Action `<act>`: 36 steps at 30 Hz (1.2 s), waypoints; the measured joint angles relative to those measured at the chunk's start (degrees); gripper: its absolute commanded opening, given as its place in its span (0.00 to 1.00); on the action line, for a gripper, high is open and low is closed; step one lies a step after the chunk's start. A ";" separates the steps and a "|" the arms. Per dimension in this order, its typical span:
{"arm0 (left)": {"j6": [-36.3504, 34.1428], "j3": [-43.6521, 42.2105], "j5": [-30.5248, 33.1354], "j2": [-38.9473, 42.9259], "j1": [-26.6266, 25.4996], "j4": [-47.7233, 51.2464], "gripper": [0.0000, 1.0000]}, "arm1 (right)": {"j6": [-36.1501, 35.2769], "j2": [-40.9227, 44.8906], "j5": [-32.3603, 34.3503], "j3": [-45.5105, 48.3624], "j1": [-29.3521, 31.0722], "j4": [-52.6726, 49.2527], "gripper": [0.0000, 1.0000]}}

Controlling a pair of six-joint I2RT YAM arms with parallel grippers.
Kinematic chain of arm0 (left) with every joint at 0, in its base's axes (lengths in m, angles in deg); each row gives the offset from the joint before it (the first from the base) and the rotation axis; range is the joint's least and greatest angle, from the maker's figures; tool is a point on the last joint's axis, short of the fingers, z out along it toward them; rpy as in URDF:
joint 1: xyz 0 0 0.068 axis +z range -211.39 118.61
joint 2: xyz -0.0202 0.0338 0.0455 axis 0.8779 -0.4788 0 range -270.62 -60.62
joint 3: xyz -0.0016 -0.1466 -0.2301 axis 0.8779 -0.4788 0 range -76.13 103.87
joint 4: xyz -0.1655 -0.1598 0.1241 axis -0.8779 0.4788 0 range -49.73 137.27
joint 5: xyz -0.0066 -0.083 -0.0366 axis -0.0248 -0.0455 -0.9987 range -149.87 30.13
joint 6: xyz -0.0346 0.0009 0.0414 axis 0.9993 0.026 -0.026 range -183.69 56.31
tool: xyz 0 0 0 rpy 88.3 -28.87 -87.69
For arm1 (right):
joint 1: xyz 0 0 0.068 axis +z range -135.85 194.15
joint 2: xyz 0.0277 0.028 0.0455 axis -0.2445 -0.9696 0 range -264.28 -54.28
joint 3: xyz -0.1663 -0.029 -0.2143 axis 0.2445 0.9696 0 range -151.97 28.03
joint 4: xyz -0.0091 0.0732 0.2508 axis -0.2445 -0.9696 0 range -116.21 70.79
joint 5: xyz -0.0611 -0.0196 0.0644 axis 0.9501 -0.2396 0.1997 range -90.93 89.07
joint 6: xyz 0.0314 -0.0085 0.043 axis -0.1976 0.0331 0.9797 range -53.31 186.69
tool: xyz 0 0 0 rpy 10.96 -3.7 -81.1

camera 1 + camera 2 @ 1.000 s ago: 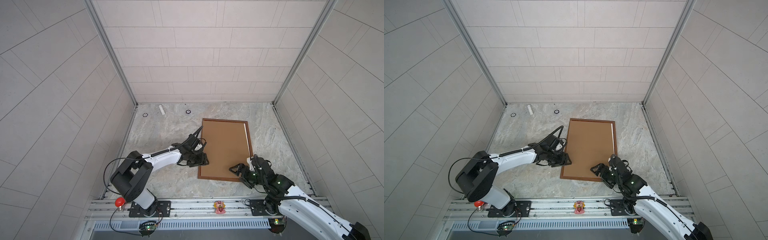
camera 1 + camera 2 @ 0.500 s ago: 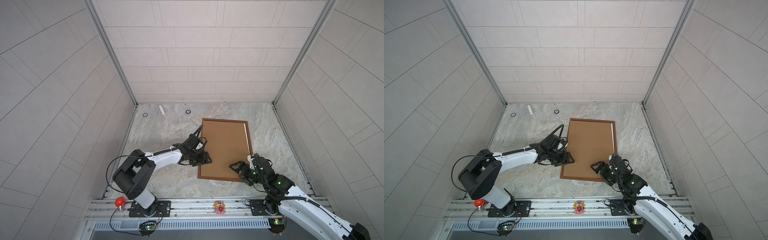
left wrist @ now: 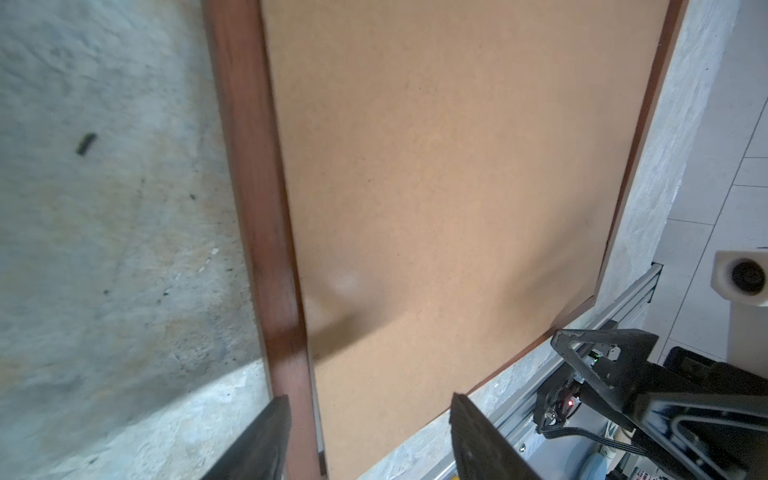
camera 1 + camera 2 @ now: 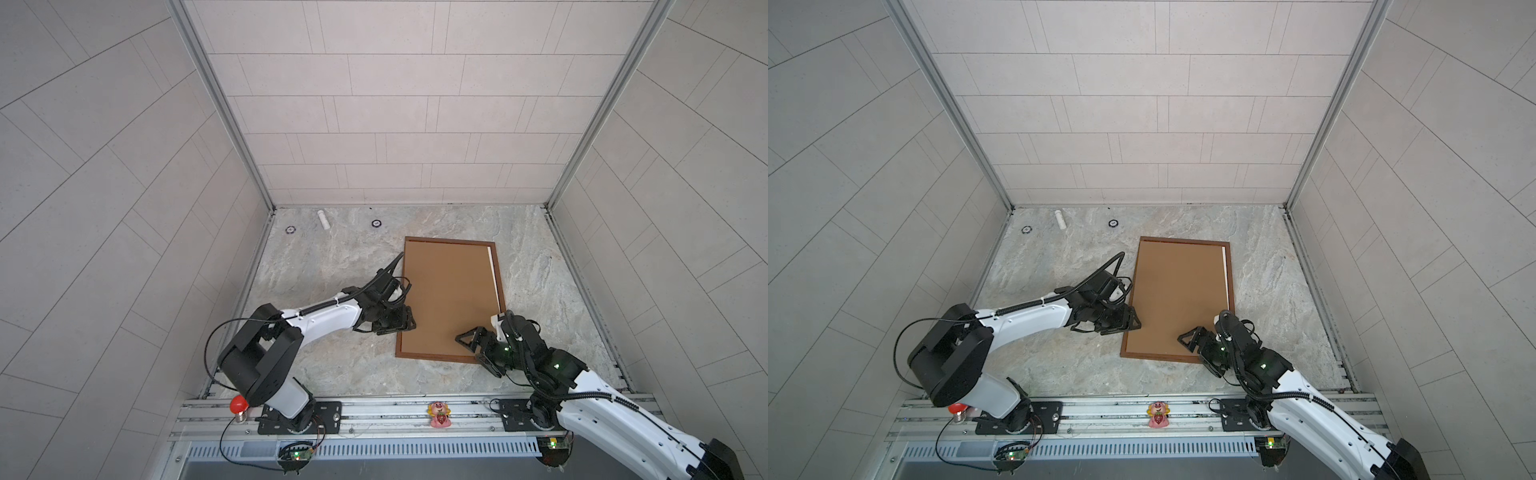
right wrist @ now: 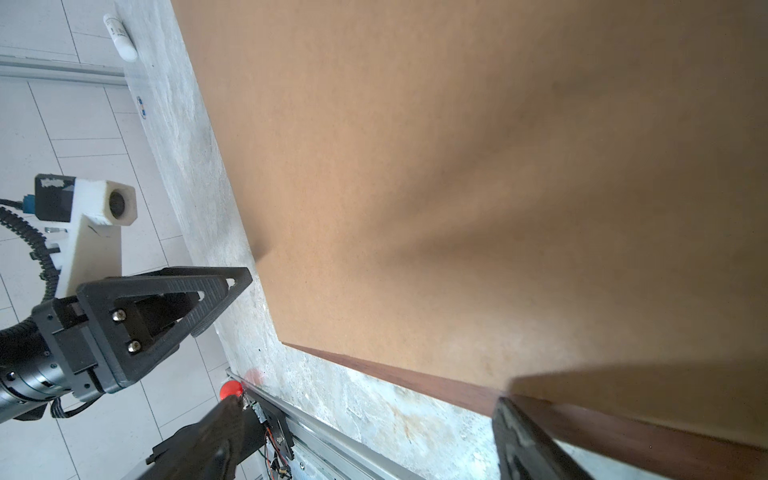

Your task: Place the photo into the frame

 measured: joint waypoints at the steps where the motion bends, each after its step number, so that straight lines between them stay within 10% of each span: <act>1: -0.20 0.02 0.00 -0.13 -0.13 0.24 0.67 | 0.17 -0.02 0.00 0.04 0.11 0.15 0.89; 36: -0.20 2.93 -2.01 -4.55 -2.19 -3.13 0.67 | 2.16 -0.37 0.04 2.67 0.24 5.33 0.89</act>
